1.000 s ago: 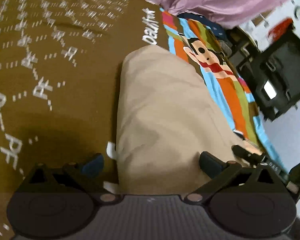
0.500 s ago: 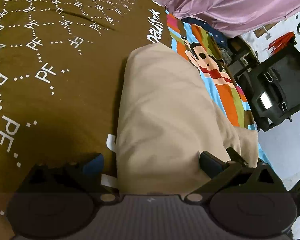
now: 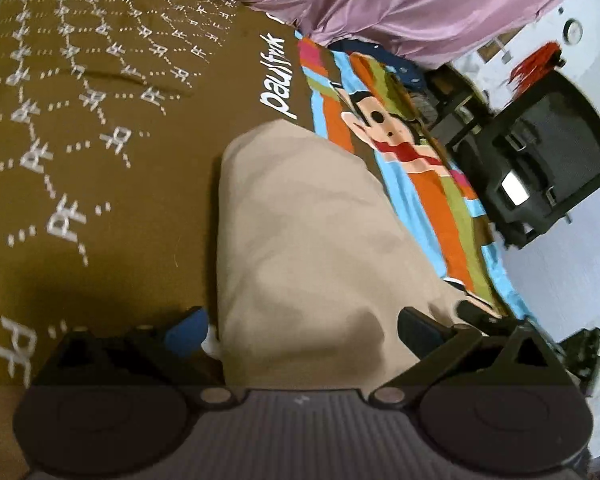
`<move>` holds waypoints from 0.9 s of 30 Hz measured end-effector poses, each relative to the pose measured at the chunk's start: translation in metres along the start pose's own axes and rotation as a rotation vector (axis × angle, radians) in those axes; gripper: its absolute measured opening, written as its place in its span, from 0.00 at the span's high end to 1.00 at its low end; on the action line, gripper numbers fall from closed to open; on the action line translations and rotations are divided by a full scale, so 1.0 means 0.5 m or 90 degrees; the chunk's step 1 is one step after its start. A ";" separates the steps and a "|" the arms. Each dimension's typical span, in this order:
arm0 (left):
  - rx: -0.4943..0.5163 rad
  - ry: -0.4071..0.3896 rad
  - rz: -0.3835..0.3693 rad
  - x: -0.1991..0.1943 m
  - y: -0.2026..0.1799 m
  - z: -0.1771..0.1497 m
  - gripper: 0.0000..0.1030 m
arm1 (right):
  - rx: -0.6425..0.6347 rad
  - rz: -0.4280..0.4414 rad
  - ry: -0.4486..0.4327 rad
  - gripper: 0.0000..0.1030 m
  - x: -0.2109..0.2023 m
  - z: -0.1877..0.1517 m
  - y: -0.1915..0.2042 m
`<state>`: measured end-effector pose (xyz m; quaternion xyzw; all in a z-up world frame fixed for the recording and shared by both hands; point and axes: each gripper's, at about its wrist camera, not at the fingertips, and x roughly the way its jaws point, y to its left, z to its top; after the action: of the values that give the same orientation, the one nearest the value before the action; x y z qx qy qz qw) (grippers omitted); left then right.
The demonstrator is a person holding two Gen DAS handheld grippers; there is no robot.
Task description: Fold large clothes
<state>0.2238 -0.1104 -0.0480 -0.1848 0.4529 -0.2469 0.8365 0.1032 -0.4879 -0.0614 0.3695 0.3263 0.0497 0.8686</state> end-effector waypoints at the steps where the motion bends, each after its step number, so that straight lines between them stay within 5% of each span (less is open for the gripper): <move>1: 0.011 0.006 0.009 0.006 -0.004 0.008 0.00 | 0.006 0.009 -0.002 0.15 -0.001 0.001 -0.001; 5: 0.105 0.036 0.061 0.038 -0.035 0.024 0.00 | -0.043 -0.004 0.010 0.11 0.011 -0.004 0.021; 10: 0.194 0.009 0.070 0.040 -0.064 0.016 0.00 | -0.116 -0.050 0.019 0.11 0.031 -0.021 0.039; 27: 0.072 0.032 -0.020 0.061 0.011 0.012 0.00 | -0.170 -0.059 0.015 0.02 0.050 -0.040 0.047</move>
<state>0.2443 -0.1229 -0.0682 -0.1381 0.4561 -0.2897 0.8301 0.1143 -0.4507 -0.0692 0.2342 0.3440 0.0569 0.9075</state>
